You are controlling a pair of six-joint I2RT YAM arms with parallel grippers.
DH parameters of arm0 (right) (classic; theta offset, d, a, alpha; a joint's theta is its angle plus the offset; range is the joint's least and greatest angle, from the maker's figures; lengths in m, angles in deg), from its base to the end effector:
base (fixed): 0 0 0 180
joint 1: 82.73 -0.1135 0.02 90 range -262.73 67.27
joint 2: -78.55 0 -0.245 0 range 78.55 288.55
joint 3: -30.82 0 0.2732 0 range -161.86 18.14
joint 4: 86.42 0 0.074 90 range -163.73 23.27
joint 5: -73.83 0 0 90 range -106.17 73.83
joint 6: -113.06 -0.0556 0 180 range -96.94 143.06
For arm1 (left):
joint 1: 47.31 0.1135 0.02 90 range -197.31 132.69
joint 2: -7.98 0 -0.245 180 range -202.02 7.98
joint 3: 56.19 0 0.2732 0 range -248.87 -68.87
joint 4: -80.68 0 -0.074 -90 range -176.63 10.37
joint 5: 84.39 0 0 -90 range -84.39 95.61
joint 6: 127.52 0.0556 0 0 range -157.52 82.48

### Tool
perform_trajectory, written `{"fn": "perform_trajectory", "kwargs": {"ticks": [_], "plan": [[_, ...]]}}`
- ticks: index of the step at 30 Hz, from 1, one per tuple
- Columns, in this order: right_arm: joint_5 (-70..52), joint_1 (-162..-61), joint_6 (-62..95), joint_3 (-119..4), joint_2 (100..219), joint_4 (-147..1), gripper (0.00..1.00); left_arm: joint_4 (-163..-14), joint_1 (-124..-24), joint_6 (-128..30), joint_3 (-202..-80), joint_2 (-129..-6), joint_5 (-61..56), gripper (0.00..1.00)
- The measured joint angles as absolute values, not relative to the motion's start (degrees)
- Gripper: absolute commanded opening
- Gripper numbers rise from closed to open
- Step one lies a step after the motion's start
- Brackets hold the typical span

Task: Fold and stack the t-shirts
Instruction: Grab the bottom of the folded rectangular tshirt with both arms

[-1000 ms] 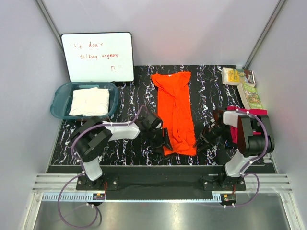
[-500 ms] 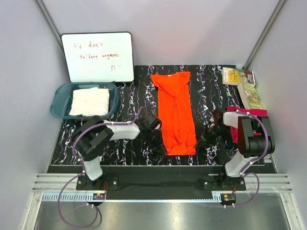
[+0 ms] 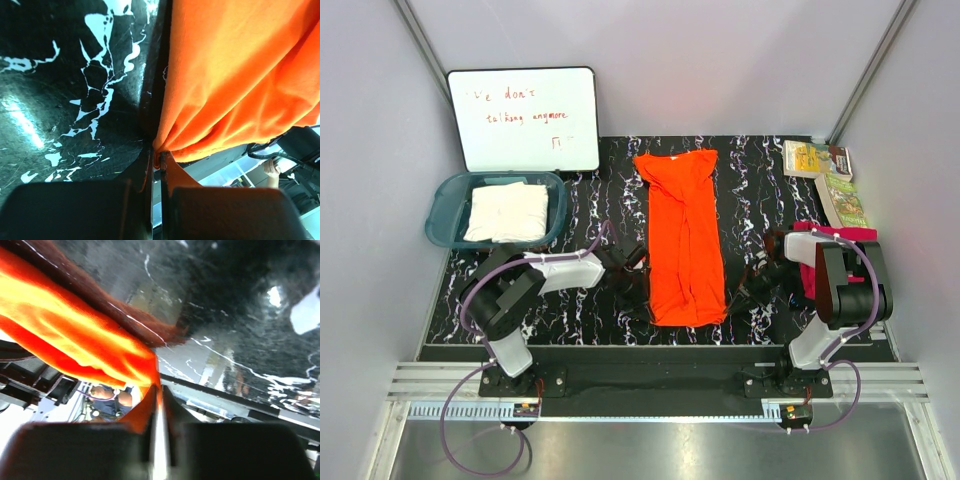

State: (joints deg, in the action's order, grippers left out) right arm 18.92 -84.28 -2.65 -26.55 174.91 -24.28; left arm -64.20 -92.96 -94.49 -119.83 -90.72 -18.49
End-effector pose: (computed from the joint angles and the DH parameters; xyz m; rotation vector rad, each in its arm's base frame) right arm 0.2355 0.0383 0.0679 -0.6489 -2.6329 -0.7706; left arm 0.2095 -0.2468 0.0814 0.1799 -2.9209 0.7890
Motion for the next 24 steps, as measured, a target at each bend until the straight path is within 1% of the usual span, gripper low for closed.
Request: {"fn": "perform_trajectory", "kwargs": {"ticks": [1, 2, 4, 5, 6, 10, 11, 15, 21, 23, 24], "plan": [[18.94, -84.28, -2.78, -26.55, 174.87, -24.26, 0.51, -64.15, -92.96, -94.34, -119.83, -90.72, -18.58, 0.0], [18.79, -84.28, -2.52, -26.55, 174.76, -24.0, 0.56, -63.93, -92.96, -94.18, -119.83, -90.72, -18.62, 0.0], [18.61, -84.28, -2.87, -26.44, 174.21, -23.3, 0.61, -63.58, -93.07, -93.9, -119.83, -90.72, -18.82, 0.0], [18.46, -84.28, -2.98, -26.29, 173.64, -23.04, 0.66, -63.54, -93.11, -93.75, -119.83, -90.72, -18.84, 0.0], [18.39, -84.28, -3.07, -26.05, 172.79, -22.86, 0.67, -63.54, -93.18, -93.59, -119.83, -90.72, -18.86, 0.0], [18.59, -84.28, -3.85, -23.97, 168.9, -22.93, 0.68, -63.54, -93.64, -93.2, -119.88, -90.74, -18.95, 0.0], [18.81, -84.28, -4.09, -23.07, 168.2, -23.04, 0.65, -63.54, -93.77, -93.18, -119.88, -90.76, -18.97, 0.0], [19.73, -84.34, -5.58, -18.88, 167.3, -24.3, 0.61, -63.19, -94.36, -92.94, -120.53, -91.37, -19.28, 0.0], [20.8, -85.15, -7.96, -15.64, 164.72, -29.64, 0.6, -63.17, -94.99, -92.83, -121.03, -91.94, -19.69, 0.0], [20.91, -85.54, -8.99, -15.42, 164.51, -30.95, 0.58, -63.17, -95.1, -92.85, -121.03, -91.94, -19.71, 0.0], [20.93, -85.87, -9.6, -15.42, 164.51, -31.67, 0.56, -63.17, -95.12, -92.83, -121.03, -91.94, -19.71, 0.0]]}}
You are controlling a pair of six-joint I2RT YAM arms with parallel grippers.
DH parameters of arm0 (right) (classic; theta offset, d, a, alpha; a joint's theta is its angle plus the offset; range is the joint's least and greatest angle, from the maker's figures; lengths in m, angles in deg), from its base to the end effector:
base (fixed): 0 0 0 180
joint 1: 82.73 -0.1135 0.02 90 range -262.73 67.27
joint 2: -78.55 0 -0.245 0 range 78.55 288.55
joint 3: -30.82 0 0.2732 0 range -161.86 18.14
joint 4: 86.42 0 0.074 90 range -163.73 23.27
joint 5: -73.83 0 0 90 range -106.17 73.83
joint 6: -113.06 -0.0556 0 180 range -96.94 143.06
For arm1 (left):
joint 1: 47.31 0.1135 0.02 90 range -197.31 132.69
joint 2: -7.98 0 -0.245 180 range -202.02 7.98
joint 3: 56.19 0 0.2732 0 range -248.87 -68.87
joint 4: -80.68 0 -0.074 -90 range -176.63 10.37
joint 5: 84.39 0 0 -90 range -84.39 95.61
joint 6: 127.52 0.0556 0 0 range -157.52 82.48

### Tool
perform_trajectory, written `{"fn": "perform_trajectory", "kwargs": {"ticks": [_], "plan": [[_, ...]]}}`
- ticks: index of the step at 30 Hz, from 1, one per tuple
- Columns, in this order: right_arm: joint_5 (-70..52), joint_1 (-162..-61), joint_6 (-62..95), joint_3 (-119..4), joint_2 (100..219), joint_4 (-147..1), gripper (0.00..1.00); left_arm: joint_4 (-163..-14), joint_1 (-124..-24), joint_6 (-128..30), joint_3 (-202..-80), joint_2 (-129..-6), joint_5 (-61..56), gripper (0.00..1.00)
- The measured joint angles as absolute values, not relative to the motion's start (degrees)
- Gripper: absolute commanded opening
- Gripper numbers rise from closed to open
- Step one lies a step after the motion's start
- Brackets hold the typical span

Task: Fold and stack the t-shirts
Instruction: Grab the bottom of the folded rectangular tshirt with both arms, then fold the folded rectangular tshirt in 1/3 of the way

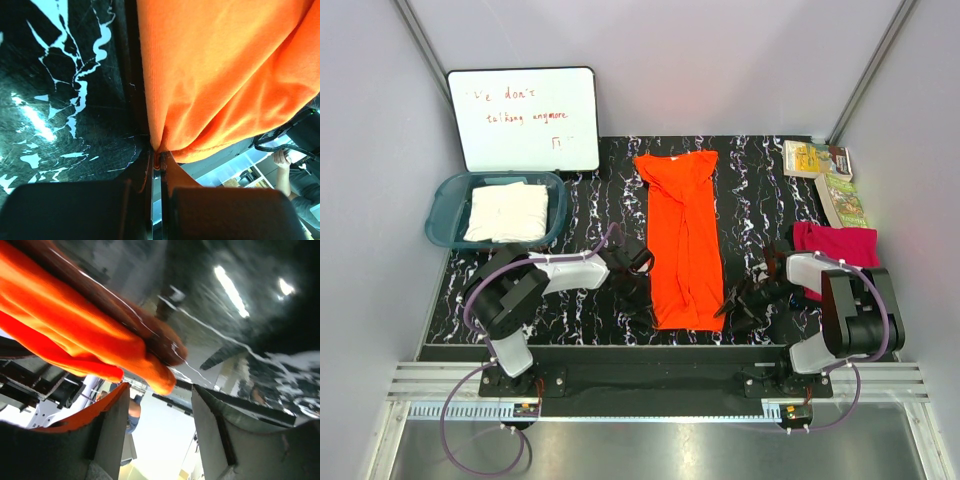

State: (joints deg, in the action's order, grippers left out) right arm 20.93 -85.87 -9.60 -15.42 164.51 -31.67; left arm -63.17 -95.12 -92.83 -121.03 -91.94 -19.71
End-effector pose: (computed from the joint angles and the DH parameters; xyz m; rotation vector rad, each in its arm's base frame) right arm 0.2015 0.0446 0.0653 -0.7349 -2.6481 -0.8445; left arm 0.2012 -0.2573 0.0802 0.0821 -2.8965 0.7792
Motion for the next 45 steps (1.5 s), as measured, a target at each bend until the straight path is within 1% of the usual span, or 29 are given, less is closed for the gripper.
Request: {"fn": "perform_trajectory", "kwargs": {"ticks": [1, 4, 5, 8, 13, 17, 20, 27, 35, 45], "plan": [[20.84, -86.35, -10.23, -15.4, 164.57, -32.5, 0.46, -63.17, -95.17, -92.85, -121.03, -91.94, -19.71, 0.0], [20.82, -88.19, -11.46, -15.69, 165.49, -35.23, 0.24, -63.19, -95.28, -92.85, -121.03, -91.94, -19.69, 0.0], [20.82, -88.97, -11.81, -15.97, 165.99, -36.22, 0.11, -63.19, -95.32, -92.85, -121.03, -91.94, -19.69, 0.0], [20.88, -91.42, -12.33, -17.04, 167.65, -39.28, 0.0, -63.19, -95.36, -92.89, -121.01, -91.94, -19.69, 0.0], [21.02, -92.43, -12.64, -18.0, 168.18, -39.34, 0.0, -63.06, -95.41, -93.03, -121.01, -91.79, -19.45, 0.0], [20.84, -92.6, -12.51, -20.25, 167.59, -32.28, 0.0, -59.58, -95.43, -92.26, -122.22, -91.29, -17.31, 0.0], [20.75, -92.73, -11.81, -25.65, 166.95, -26.64, 0.0, -55.17, -95.43, -90.75, -125.28, -90.83, -14.56, 0.0], [20.32, -92.8, -10.19, -39.55, 167.85, -21.88, 0.0, -48.35, -94.29, -87.21, -136.49, -90.0, -10.07, 0.0], [17.74, -92.8, -7.26, -51.29, 178.14, -18.71, 0.0, -43.65, -88.22, -83.28, -146.24, -91.59, -7.82, 0.0], [16.19, -91.71, -3.61, -73.04, 193.93, -15.76, 0.0, -39.21, -81.64, -77.24, -162.72, -102.89, -7.67, 0.02]]}}
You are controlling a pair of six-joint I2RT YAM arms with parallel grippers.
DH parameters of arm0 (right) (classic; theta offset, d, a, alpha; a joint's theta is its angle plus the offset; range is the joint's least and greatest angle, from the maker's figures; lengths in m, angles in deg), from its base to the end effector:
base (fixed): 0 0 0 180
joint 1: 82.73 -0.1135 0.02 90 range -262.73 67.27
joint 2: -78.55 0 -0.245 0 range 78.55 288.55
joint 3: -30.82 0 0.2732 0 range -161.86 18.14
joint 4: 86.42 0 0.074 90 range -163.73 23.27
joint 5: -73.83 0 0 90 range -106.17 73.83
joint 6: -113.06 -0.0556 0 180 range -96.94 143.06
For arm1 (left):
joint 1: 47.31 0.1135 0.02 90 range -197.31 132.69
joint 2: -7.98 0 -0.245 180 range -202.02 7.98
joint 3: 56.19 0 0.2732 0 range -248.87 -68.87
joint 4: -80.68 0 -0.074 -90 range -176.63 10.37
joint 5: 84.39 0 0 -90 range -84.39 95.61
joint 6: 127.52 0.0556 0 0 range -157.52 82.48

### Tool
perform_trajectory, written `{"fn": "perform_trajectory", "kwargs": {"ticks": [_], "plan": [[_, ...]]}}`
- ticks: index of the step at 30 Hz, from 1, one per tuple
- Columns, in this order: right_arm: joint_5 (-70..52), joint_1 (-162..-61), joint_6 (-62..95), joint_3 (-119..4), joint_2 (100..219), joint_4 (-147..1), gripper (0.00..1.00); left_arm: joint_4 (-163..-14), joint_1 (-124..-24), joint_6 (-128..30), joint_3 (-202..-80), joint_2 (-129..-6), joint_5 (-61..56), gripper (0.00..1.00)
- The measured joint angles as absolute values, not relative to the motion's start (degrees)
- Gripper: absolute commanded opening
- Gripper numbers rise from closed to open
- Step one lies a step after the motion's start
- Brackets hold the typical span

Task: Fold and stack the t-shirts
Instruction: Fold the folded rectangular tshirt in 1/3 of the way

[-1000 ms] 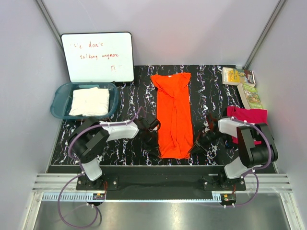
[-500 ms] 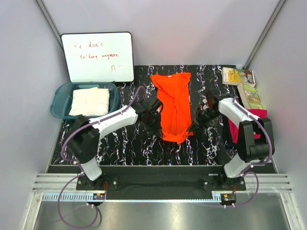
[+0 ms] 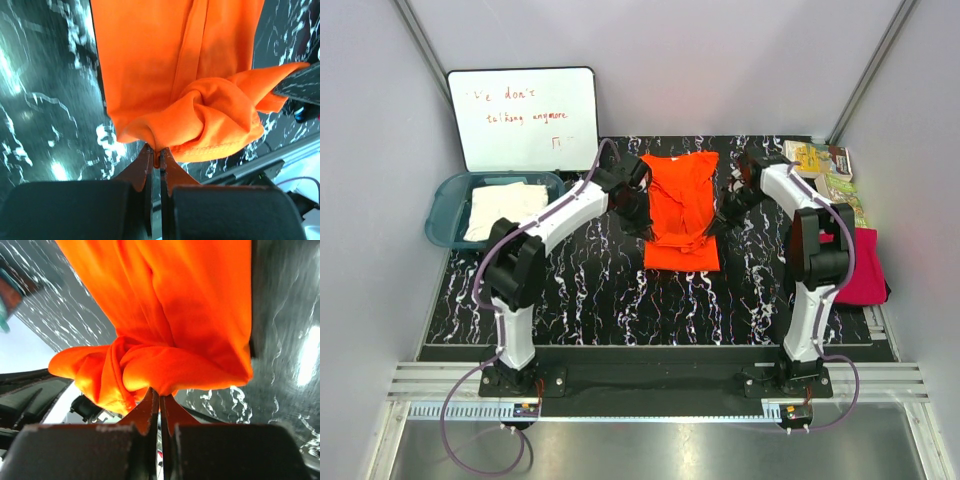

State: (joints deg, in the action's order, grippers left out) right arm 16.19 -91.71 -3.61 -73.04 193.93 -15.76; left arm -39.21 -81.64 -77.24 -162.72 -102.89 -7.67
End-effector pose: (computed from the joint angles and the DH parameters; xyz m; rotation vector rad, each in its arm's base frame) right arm 0.3995 0.0933 0.1605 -0.3981 -2.9411 -0.8817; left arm 0.3520 -0.2558 0.2062 -0.0589 2.8516 -0.6543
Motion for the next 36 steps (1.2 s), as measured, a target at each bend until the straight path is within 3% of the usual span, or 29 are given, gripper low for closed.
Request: {"fn": "perform_trajectory", "kwargs": {"ticks": [2, 4, 6, 7, 8, 12, 15, 16, 18, 19, 20, 22, 24, 26, 28, 29, 30, 31, 36], "plan": [[16.08, -91.34, -2.87, -77.19, 196.81, -14.49, 0.0, -38.21, -81.13, -76.37, -165.58, -105.23, -7.74, 0.03], [15.9, -90.81, -2.39, -81.3, 199.61, -13.57, 0.0, -37.55, -80.57, -75.63, -168.53, -107.77, -7.85, 0.12], [15.81, -90.16, -2.19, -84.25, 201.6, -13.09, 0.0, -37.2, -80.09, -74.88, -170.91, -109.84, -8.06, 0.54], [15.81, -89.81, -2.13, -85.56, 202.49, -12.61, 0.0, -36.87, -79.8, -74.45, -171.9, -110.8, -8.33, 0.89], [15.79, -89.46, -2.13, -86.83, 203.45, -12.2, 0.0, -36.5, -79.52, -74.03, -172.99, -111.83, -8.76, 0.99], [15.99, -88.63, -2.15, -91.62, 208.04, -11.19, 0.04, -35.93, -77.96, -73.27, -176.6, -115.28, -9.77, 0.99], [16.49, -88.3, -2.26, -94.83, 212.33, -10.88, 0.31, -35.34, -76.46, -72.48, -176.88, -115.66, -9.79, 0.99], [16.69, -88.25, -2.26, -95.97, 213.79, -10.78, 0.46, -35.3, -76.04, -72.2, -176.88, -115.61, -9.81, 0.99], [17.54, -88.23, -2.21, -98.04, 216.35, -11.04, 0.62, -35.26, -75.3, -71.67, -176.88, -115.61, -9.81, 0.99], [17.8, -88.23, -2.04, -98.92, 217.16, -11.43, 0.77, -35.21, -74.99, -71.32, -176.86, -115.61, -9.83, 0.99], [17.82, -88.25, -2.13, -99.29, 217.33, -12.22, 0.85, -35.21, -74.82, -70.88, -176.84, -115.55, -9.9, 0.99], [17.65, -88.25, -2.26, -99.86, 216.96, -13.94, 0.92, -35.43, -74.73, -70.16, -176.25, -115.18, -10.16, 0.99], [17.3, -88.25, -2.24, -99.95, 215.61, -16.44, 0.93, -35.48, -74.84, -69.55, -175.09, -114.59, -10.51, 0.99], [17.39, -88.25, -2.24, -99.97, 213.16, -18.32, 0.87, -35.43, -74.86, -69.22, -173.84, -114.13, -10.8, 0.99], [17.74, -88.25, -2.24, -99.92, 210.41, -19.76, 0.69, -35.5, -74.97, -68.98, -172.68, -113.99, -11.21, 0.99], [18.06, -88.25, -2.15, -99.64, 208.98, -20.5, 0.35, -35.5, -75.01, -68.94, -172.33, -113.99, -11.39, 0.99], [18.46, -88.28, -1.97, -98.83, 207.48, -21.27, 0.1, -35.39, -75.06, -68.87, -172.16, -113.99, -11.63, 0.99], [18.87, -88.36, -1.38, -97.74, 206.01, -21.88, 0.0, -35.43, -75.06, -68.83, -172.11, -113.99, -11.8, 0.99], [18.46, -90.57, 1.33, -89.52, 201.42, -21.88, 0.0, -35.67, -75.06, -68.76, -172.14, -113.99, -13.03, 0.99]]}}
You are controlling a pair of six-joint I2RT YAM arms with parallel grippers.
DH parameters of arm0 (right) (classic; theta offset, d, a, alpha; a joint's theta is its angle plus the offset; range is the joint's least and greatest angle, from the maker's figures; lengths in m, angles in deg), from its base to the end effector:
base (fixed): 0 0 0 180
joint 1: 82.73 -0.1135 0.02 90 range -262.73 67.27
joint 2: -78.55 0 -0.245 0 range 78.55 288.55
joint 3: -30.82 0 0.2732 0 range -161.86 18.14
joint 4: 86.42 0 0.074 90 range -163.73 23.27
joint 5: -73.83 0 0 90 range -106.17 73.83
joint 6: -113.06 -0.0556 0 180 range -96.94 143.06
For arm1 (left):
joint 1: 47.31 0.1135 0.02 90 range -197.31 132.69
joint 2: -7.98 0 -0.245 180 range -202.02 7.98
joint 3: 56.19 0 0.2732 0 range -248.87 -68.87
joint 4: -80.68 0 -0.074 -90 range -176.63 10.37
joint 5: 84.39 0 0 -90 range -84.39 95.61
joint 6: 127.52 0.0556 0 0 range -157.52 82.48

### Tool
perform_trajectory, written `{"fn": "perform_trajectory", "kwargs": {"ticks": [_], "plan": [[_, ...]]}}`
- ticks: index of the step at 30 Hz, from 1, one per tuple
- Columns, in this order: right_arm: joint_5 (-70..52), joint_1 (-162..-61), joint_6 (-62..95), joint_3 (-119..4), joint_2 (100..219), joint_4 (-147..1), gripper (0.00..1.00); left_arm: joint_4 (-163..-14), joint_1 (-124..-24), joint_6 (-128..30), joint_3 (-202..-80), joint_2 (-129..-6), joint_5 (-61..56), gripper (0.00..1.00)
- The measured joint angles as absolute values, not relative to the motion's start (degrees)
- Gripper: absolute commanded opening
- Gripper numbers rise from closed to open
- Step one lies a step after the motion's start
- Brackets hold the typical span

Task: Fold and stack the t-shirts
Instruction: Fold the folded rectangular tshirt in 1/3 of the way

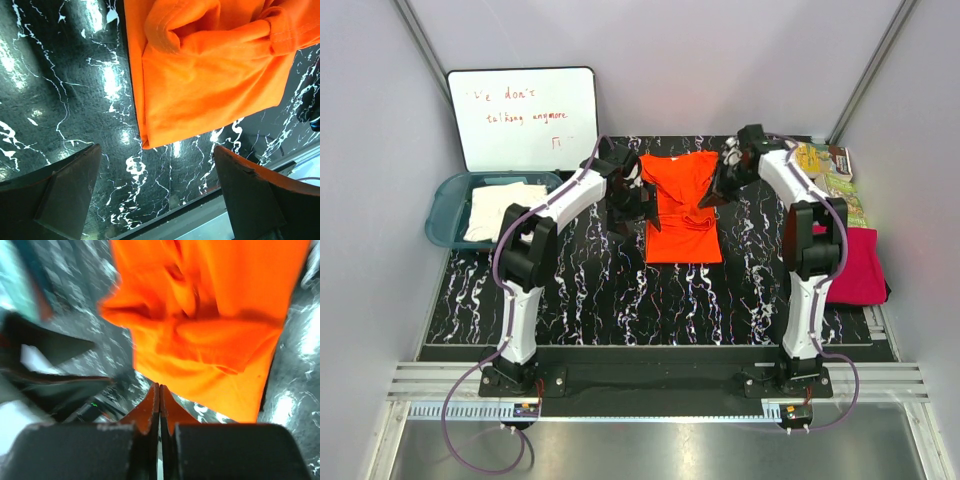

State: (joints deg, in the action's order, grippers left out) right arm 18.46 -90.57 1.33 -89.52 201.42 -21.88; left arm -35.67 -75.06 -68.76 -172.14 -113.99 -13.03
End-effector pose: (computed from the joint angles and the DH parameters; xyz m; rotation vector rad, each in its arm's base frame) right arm 0.4638 0.0958 0.1969 0.1600 2.7522 0.9717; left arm 0.4036 -0.2324 0.1739 -0.0030 2.9184 -0.6742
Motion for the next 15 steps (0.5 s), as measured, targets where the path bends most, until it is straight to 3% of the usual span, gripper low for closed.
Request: {"fn": "perform_trajectory", "kwargs": {"ticks": [6, 15], "plan": [[13.96, -97.78, 5.28, -82.98, 201.73, -19.1, 0.0, -35.67, -75.06, -68.41, -172.16, -113.99, -13.66, 0.99], [7.42, -99.82, 6.73, -87.44, 206.38, -17.33, 0.0, -35.63, -74.99, -67.32, -171.72, -113.99, -13.7, 0.99]]}}
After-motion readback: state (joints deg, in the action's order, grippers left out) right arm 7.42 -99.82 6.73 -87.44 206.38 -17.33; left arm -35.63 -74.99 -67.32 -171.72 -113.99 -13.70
